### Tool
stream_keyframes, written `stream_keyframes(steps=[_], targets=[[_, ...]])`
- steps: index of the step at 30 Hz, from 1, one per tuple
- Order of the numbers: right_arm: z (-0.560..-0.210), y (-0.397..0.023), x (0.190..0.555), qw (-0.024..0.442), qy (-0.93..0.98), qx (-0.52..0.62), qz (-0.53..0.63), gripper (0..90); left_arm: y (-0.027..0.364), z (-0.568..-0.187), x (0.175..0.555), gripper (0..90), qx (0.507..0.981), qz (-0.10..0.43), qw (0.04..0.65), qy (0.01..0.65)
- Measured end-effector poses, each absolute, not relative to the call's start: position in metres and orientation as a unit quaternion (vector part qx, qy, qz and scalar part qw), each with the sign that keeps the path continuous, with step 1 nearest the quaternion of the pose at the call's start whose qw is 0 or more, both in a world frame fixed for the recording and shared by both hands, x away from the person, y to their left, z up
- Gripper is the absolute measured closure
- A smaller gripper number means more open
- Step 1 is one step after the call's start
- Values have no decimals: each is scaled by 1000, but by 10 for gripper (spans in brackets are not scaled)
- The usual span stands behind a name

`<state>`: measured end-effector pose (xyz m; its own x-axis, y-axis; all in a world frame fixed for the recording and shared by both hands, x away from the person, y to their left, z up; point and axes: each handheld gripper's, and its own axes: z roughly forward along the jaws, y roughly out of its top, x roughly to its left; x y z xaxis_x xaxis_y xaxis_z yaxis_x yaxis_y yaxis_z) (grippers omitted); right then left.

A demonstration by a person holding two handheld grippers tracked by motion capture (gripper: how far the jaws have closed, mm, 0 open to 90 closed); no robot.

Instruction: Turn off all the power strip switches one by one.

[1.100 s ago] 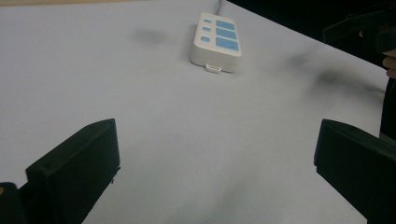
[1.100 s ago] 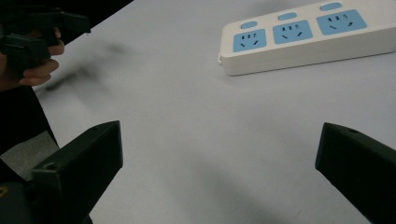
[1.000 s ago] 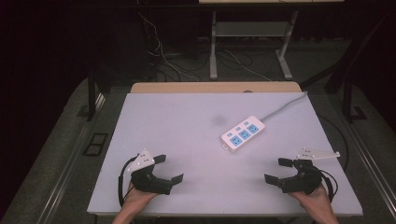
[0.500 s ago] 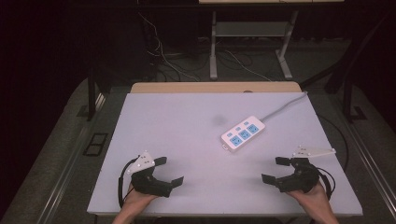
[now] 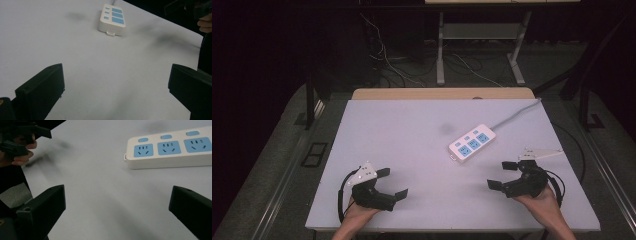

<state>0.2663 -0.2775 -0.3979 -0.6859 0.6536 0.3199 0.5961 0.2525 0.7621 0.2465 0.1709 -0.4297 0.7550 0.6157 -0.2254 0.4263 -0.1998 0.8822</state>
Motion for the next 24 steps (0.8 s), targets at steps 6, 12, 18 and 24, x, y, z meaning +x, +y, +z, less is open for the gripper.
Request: stream_keyframes(steps=[6, 12, 18, 24], targets=[[-391, -274, 274, 29, 799, 389, 457, 6, 171, -430, 247, 0, 770, 88, 533, 339], [-378, -270, 284, 29, 810, 377, 448, 7, 172, -430, 247, 0, 769, 89, 533, 340], [-367, -264, 295, 31, 824, 362, 435, 6, 172, -430, 247, 0, 769, 89, 534, 341], [-361, -257, 308, 30, 837, 353, 418, 7, 173, -430, 247, 0, 769, 89, 534, 340]])
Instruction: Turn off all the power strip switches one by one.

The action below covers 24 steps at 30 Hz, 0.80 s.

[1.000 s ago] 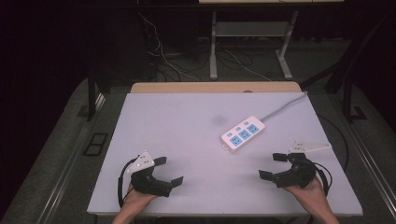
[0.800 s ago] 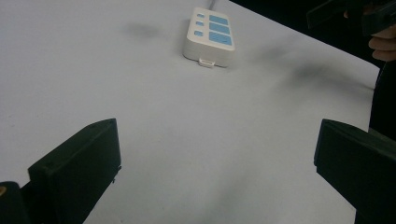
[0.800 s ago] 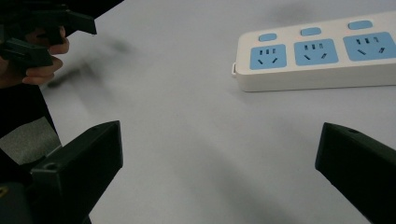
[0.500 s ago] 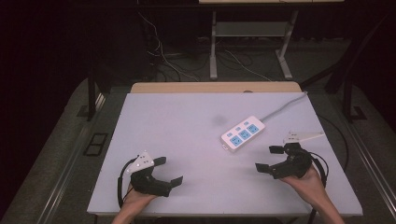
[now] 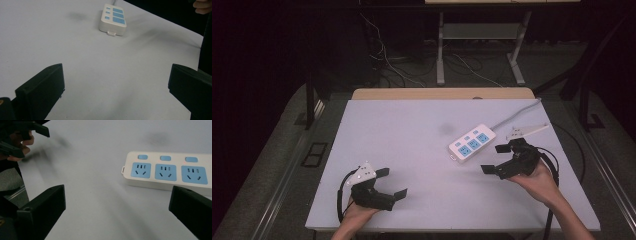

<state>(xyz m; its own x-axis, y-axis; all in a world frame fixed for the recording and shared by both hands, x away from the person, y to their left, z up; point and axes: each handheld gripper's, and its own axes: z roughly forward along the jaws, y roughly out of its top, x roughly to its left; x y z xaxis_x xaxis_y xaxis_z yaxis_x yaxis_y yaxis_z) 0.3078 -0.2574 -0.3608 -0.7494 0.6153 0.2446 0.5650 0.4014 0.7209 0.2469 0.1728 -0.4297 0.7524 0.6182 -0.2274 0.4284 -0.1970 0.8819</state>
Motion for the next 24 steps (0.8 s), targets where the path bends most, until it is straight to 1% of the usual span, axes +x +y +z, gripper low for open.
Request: stream_keyframes(steps=[24], targets=[[-347, -236, 352, 17, 863, 332, 381, 7, 174, -430, 247, 0, 769, 88, 533, 342]])
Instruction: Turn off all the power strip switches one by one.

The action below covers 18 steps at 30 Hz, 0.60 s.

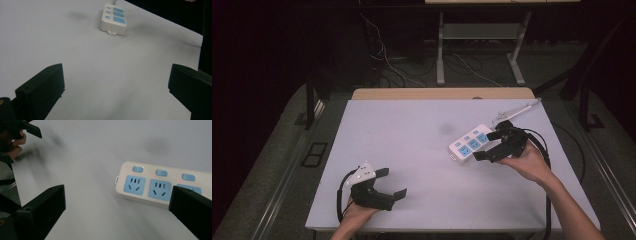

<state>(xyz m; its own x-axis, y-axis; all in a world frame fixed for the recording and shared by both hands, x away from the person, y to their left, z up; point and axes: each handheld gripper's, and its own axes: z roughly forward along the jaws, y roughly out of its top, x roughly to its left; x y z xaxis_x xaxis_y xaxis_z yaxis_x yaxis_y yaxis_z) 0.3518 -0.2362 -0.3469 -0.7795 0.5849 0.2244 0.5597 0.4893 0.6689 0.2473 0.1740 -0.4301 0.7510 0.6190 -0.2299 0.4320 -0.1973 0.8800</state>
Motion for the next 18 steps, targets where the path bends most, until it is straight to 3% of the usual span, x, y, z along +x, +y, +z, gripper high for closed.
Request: stream_keyframes(steps=[18], targets=[[-354, -217, 378, 4, 870, 337, 359, 7, 174, -430, 247, 0, 769, 87, 533, 342]])
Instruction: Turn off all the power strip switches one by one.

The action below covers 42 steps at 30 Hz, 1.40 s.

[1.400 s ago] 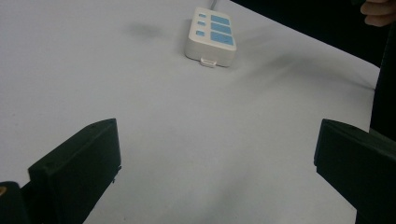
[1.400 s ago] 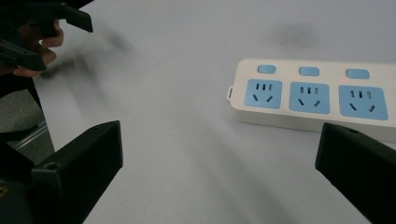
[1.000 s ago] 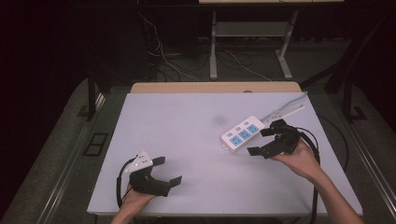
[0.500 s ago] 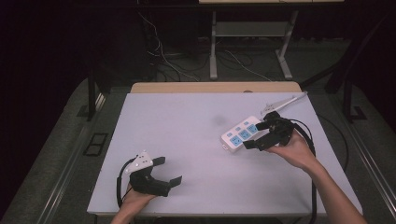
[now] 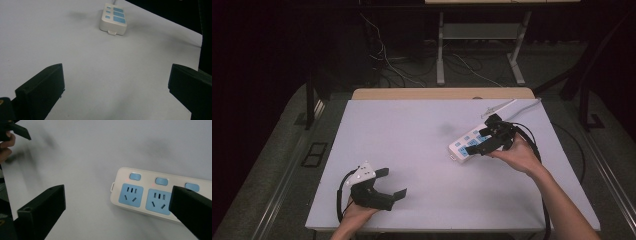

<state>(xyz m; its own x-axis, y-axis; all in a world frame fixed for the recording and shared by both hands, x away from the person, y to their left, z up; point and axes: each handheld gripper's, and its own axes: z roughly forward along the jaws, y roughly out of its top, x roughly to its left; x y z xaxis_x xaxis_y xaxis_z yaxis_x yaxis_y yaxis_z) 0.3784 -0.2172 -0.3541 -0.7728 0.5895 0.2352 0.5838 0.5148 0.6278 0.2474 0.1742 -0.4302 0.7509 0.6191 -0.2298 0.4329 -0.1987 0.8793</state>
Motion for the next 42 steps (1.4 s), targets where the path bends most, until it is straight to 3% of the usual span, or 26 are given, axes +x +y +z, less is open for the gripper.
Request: stream_keyframes(steps=[9, 11, 13, 19, 22, 26, 28, 34, 42], targets=[[-363, -211, 392, 8, 867, 359, 346, 7, 174, -430, 248, 0, 770, 87, 532, 341], [-363, -209, 393, 16, 868, 360, 342, 163, 174, -430, 248, 0, 770, 88, 532, 342], [-364, -208, 395, 21, 867, 363, 341, 190, 174, -430, 248, 0, 771, 88, 531, 341], [-367, -202, 398, 43, 868, 363, 336, 460, 173, -431, 247, 0, 774, 86, 529, 336], [-370, -200, 400, 47, 869, 361, 334, 548, 173, -431, 247, 0, 775, 87, 529, 336], [-372, -197, 402, 45, 870, 356, 336, 618, 173, -430, 247, 0, 773, 88, 530, 338], [-374, -195, 404, 43, 871, 354, 339, 706, 173, -430, 247, 0, 773, 88, 530, 338], [-380, -195, 411, 29, 867, 357, 346, 856, 174, -431, 248, 0, 773, 89, 530, 338], [-388, -195, 418, 7, 865, 361, 348, 899, 174, -431, 248, 0, 773, 89, 529, 338]])
